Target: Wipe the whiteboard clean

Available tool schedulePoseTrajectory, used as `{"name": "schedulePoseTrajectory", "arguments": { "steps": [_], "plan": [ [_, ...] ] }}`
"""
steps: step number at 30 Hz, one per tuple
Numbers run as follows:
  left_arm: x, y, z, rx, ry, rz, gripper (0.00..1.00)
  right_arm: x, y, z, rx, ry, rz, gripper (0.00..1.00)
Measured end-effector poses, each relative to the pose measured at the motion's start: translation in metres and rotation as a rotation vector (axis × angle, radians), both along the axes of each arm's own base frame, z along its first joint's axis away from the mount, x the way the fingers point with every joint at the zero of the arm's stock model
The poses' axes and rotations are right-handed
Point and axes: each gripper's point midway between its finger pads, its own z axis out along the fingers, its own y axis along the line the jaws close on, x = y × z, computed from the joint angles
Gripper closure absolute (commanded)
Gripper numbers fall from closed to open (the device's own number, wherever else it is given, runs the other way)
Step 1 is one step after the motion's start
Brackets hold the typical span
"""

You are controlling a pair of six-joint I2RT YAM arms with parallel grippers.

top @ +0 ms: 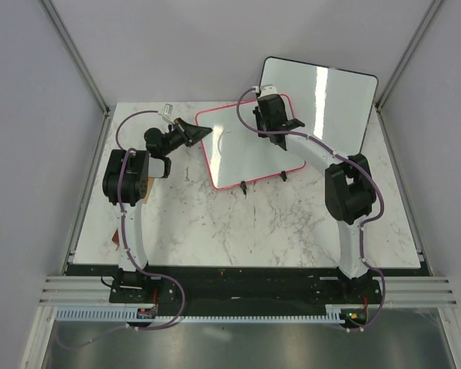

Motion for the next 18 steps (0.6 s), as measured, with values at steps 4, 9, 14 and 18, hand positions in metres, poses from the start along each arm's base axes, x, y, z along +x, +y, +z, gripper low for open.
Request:
{"name": "schedulePoseTrajectory", "arguments": {
  "steps": [4,9,14,18],
  "plan": [
    [-0.001,-0.002,0.002,0.0,-0.013,-0.007,0.98,-0.001,-0.016,0.0,0.121,0.0,-0.019,1.0],
    [-0.003,-0.004,0.004,0.0,-0.024,-0.013,0.98,-0.011,-0.036,-0.009,0.204,0.009,-0.058,1.0],
    [-0.003,-0.004,0.004,0.0,-0.03,-0.016,0.98,-0.016,-0.036,-0.012,0.246,0.003,-0.059,1.0],
    [-0.003,-0.004,0.004,0.0,-0.029,-0.016,0.98,-0.017,-0.03,-0.013,0.23,-0.009,-0.055,1.0]
  ]
}}
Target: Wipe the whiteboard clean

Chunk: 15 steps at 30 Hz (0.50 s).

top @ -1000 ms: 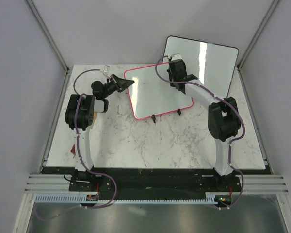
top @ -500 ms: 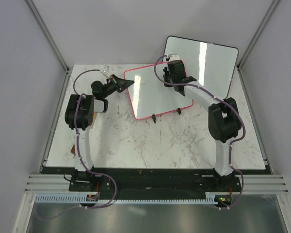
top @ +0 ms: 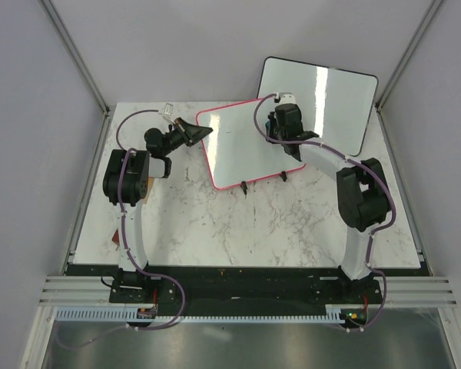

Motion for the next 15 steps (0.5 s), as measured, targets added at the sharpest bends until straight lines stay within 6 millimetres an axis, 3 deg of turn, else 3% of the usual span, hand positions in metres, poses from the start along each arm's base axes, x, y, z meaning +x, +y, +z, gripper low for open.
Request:
{"name": "schedulePoseTrajectory", "arguments": {
  "steps": [6,15],
  "plan": [
    [0.001,0.002,-0.003,0.001,0.016,0.006,0.98,-0.001,0.028,0.002,-0.097,-0.005,0.025,1.0],
    [0.002,0.005,-0.006,0.002,0.027,0.009,0.98,-0.013,0.13,0.017,-0.146,-0.025,0.184,1.0]
  ]
}}
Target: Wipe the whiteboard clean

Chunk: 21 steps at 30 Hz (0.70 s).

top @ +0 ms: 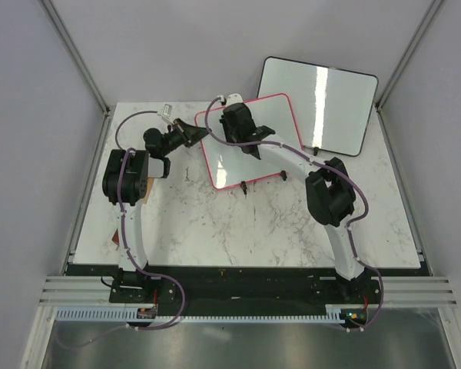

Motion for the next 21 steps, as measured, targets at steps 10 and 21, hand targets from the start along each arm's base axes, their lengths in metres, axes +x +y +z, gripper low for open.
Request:
{"name": "schedulePoseTrajectory", "arguments": {
  "steps": [10,21],
  "plan": [
    [-0.001,0.004,-0.005,0.003,0.013,-0.003,0.98,-0.022,0.07,-0.002,0.016,-0.015,0.089,1.0],
    [-0.004,-0.003,-0.001,0.002,-0.013,-0.018,0.98,-0.022,0.023,-0.008,0.154,0.052,0.045,1.0]
  ]
}}
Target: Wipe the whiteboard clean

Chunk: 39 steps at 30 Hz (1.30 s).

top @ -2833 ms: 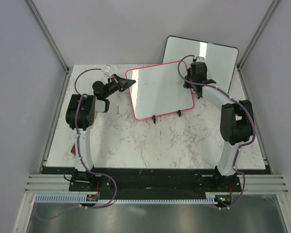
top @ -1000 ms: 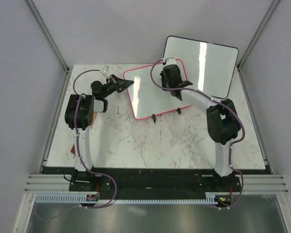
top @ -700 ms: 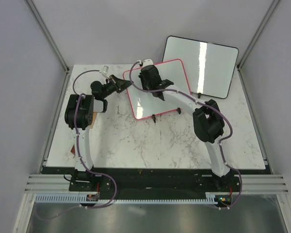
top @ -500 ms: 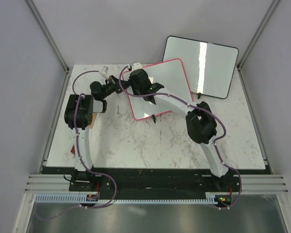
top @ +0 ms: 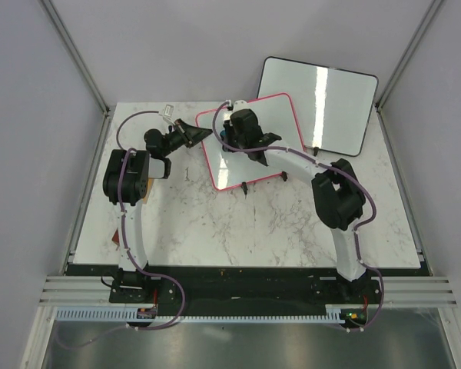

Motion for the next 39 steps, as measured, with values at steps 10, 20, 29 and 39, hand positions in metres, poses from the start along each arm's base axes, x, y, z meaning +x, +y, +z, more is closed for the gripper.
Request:
{"name": "schedulePoseTrajectory", "arguments": {
  "steps": [10,20,29,39],
  "plan": [
    [0.0,-0.001,0.001,0.0,-0.003,0.0,0.98,-0.001,-0.059,-0.012,0.032,0.062,-0.061,1.0],
    [-0.004,-0.004,0.009,0.013,-0.034,-0.011,0.85,0.0,-0.107,-0.017,0.032,0.087,-0.141,1.0],
    [-0.032,-0.022,0.004,0.072,-0.094,-0.152,0.58,0.005,-0.145,-0.025,-0.002,0.089,-0.237,1.0],
    [-0.054,-0.031,0.006,0.098,-0.125,-0.205,0.36,-0.003,-0.167,-0.033,-0.021,0.078,-0.289,1.0]
  ]
}}
